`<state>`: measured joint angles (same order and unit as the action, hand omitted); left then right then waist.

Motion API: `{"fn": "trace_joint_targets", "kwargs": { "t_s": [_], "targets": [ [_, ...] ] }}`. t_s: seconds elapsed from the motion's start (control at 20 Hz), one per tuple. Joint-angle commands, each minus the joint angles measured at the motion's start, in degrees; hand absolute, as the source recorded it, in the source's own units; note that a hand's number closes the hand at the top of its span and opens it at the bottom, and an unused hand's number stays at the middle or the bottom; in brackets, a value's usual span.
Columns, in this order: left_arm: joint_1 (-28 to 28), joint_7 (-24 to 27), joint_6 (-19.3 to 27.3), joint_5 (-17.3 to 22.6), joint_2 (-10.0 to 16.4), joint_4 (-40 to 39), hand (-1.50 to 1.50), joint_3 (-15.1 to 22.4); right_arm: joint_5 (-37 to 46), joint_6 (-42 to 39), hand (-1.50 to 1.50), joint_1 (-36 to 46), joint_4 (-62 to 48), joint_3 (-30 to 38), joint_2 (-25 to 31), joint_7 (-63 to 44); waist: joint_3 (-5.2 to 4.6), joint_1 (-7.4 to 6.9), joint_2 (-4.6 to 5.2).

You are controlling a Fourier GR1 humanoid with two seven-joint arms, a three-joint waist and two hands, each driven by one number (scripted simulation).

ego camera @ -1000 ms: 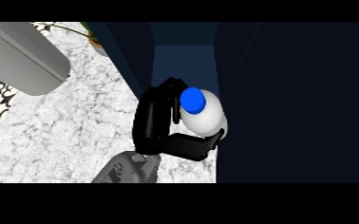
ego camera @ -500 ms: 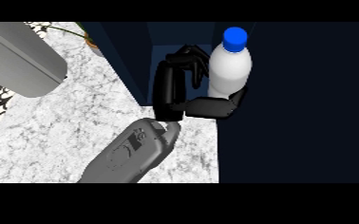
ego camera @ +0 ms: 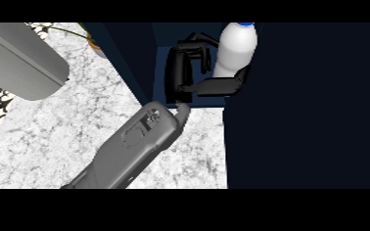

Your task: Pick up the bottled water, place it into the cabinet and close the cabinet

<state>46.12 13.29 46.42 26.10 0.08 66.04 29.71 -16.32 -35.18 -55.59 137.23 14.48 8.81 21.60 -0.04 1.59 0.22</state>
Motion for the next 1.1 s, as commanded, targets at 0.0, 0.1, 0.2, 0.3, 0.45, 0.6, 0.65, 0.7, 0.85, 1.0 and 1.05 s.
{"fn": "trace_joint_targets", "kwargs": {
  "t_s": [0.0,0.1,0.2,0.3,0.45,0.6,0.65,0.7,0.85,1.0,1.05],
  "targets": [
    [-0.05,4.38,-1.37,0.36,-0.07,-7.10,1.50,-1.18,-4.46,-3.09,-1.50,-2.68,2.48,1.30,-1.36,1.97,0.02,0.63,-0.08],
    [2.72,3.55,-2.83,-0.55,-0.07,-11.32,1.50,-2.78,-8.39,-0.97,-1.50,-0.61,4.15,1.49,1.05,-3.54,0.00,-0.20,0.20],
    [1.71,3.50,-3.28,-0.07,-0.08,-11.56,1.50,-2.54,-6.50,0.09,-1.50,-3.21,7.88,-0.73,-2.45,-3.85,-0.02,-0.04,0.01],
    [3.41,7.04,-3.11,3.84,-0.08,-14.91,1.50,-4.27,-9.03,-0.44,-1.50,1.48,3.50,0.38,0.44,-3.79,-0.02,0.47,0.41],
    [6.54,9.53,-6.32,6.52,-0.08,-20.73,1.50,-9.56,-4.23,0.25,-1.50,2.13,4.01,-2.78,-1.97,-3.75,-0.04,0.88,0.64],
    [5.01,12.25,-8.01,5.47,-0.08,-22.95,1.50,-10.50,-11.87,-0.75,-1.50,0.85,3.89,2.91,1.55,-5.01,-0.03,0.07,0.30],
    [7.17,13.11,-9.51,5.77,-0.08,-25.95,1.50,-12.99,-7.21,-1.27,-1.50,-1.16,5.76,-0.61,-1.43,-4.30,-0.04,0.66,0.32],
    [5.10,16.49,-8.06,7.66,-0.08,-26.45,1.50,-10.57,-9.78,-2.50,-1.50,0.94,2.41,2.55,1.34,-3.18,-0.02,1.09,0.41],
    [12.47,13.56,-6.45,5.84,-0.08,-30.74,1.50,-10.30,-9.18,-2.01,-1.50,2.23,2.85,1.05,1.16,-4.70,0.01,0.74,0.31],
    [13.62,16.04,-6.80,2.65,-0.07,-38.24,1.50,-9.66,-7.07,-2.72,-1.50,1.93,1.83,0.51,0.14,-2.61,0.02,1.60,0.53],
    [14.92,15.34,-8.16,1.28,0.52,-40.80,1.50,-9.94,-8.65,-1.12,-1.50,2.74,3.10,0.75,0.43,-3.88,0.00,1.31,0.77]
  ]
}}
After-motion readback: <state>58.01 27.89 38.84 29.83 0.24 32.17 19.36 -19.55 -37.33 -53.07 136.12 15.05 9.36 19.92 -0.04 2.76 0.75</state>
